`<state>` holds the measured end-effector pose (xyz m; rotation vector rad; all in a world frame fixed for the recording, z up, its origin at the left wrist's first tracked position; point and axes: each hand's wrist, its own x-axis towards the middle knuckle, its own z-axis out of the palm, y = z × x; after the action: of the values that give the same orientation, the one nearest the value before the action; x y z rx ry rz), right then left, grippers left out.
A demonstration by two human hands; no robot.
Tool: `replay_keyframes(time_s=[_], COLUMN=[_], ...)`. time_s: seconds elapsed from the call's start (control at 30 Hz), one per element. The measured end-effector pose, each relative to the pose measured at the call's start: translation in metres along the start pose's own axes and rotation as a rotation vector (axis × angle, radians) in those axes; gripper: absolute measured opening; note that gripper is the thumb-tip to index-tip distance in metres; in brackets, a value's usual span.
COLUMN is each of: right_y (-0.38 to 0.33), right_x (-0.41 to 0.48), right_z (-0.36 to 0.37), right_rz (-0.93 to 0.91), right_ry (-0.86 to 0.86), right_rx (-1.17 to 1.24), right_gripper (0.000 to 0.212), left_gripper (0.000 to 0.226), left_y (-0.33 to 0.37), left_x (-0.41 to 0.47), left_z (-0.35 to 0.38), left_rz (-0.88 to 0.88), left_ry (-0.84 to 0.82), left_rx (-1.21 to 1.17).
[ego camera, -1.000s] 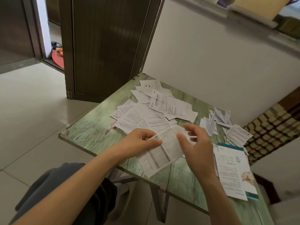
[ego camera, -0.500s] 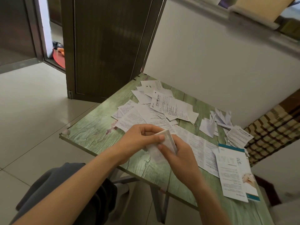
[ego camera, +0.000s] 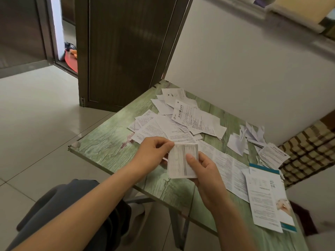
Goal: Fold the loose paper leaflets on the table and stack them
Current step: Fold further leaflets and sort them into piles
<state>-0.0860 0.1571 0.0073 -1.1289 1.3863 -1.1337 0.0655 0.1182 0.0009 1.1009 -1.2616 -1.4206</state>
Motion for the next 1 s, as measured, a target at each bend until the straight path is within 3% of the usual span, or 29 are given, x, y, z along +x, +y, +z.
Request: replay_keyframes(time_s=[0.23,0.5,0.67,0.73,0.8,0.9,1.0], right_y=[0.008,0.004,-0.008,-0.012,-0.010,-0.007,-0.011], right_x=[0.003,-0.001,-0.007,-0.010,-0.009,-0.004,-0.006], right_z=[0.000,0.001,-0.005,-0.005,-0.005,-0.008,-0.013], right_rz=[-0.005,0.020,-0.036,-0.095,-0.120,-0.076,-0.072], right_ry=[0.146,0.120,-0.010,-0.020,0.061,0.225,0.204], right_rx=[0.073,0.164,0.453,0.385,0.250,0.205,0.055], right_gripper=[0.018,0.028,0.039,0.044,0.036,0.026,0.019], left_gripper=[0.026,0.024,0.011,0.012,0.028,0.060,0.034], left_y=[0.002,-0.001,-0.008,-0.008,-0.006,-0.005,-0.003], left_x=[0.002,0.000,0.002,0.002,0.000,-0.001,-0.003], left_z=[0.005,0.009,0.008,0.008,0.008,0.010,0.011], left_rz=[-0.115,-0.076,-0.065,-0.059,-0.061,-0.180,-0.222], left_ry=[-0.097,-0.126,0.123,0.161,0.091,-0.163,-0.278], left_rx=[-0.088,-0.056,-0.053,-0.058,-0.049,-0.047,-0.011])
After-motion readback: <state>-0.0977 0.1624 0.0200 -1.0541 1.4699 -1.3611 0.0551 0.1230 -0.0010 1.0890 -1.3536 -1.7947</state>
